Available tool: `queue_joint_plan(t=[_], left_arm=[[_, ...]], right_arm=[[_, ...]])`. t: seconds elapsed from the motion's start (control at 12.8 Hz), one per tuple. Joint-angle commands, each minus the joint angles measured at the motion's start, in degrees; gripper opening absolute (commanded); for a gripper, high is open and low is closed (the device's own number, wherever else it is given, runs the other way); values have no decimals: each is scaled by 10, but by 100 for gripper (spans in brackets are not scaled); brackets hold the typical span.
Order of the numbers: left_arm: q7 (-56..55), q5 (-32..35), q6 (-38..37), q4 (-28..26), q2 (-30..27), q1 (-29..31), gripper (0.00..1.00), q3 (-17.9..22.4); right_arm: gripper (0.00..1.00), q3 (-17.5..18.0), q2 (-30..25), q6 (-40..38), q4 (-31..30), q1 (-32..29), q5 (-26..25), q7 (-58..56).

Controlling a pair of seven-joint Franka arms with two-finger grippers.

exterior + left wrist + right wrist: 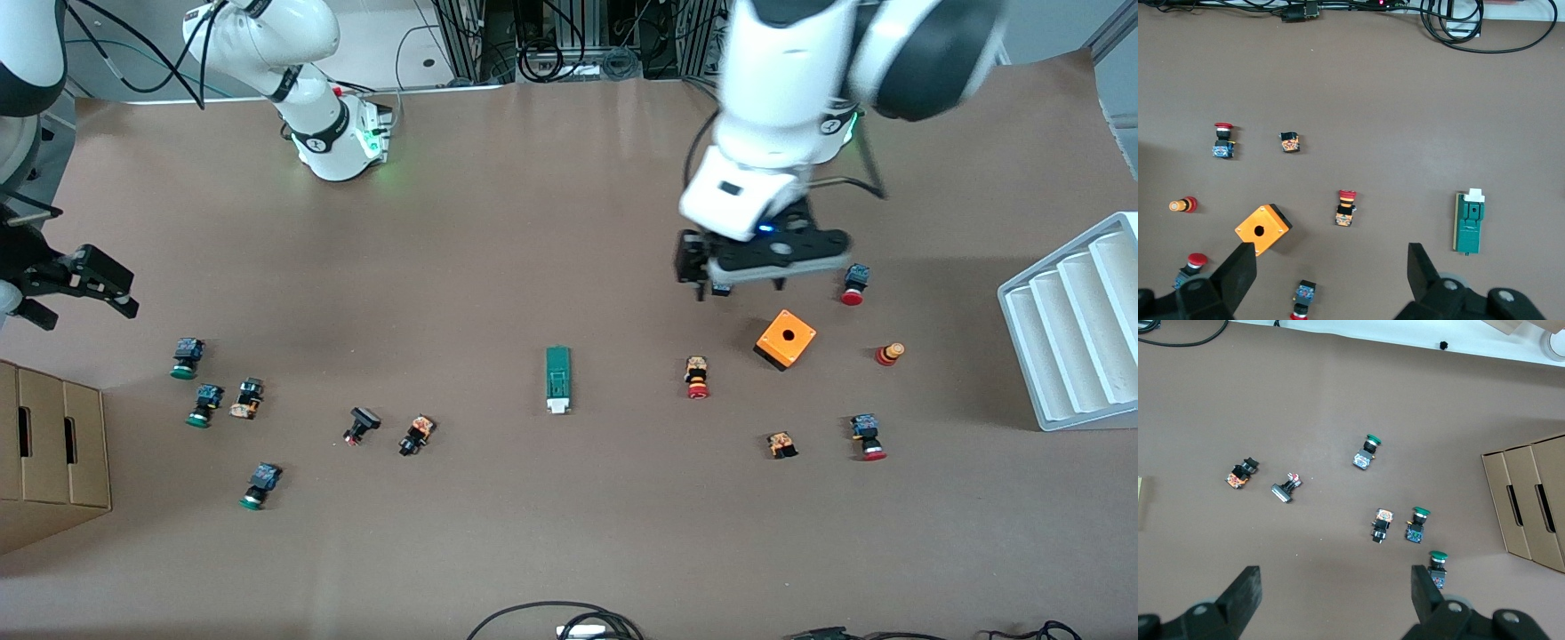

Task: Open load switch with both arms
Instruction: 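Move the left gripper over the green load switch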

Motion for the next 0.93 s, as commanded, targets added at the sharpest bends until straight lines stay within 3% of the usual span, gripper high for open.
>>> queue_joint_plan(t=[0.0,0.39,0.7,0.86], left_arm=[[-63,27,51,-36,0,-23,100,0],[-193,110,168,-110,6,-30,100,-47],[-283,168,173,-110,34,-71,100,-46],[-377,250,175,-108,66,-93,100,-51]], right_arm=[[100,1,0,6,1,-1,-12,1],[100,1,0,7,1,-2,-13,-2],[100,1,0,6,1,0,-12,1],[100,1,-1,8,1,1,-11,-1]])
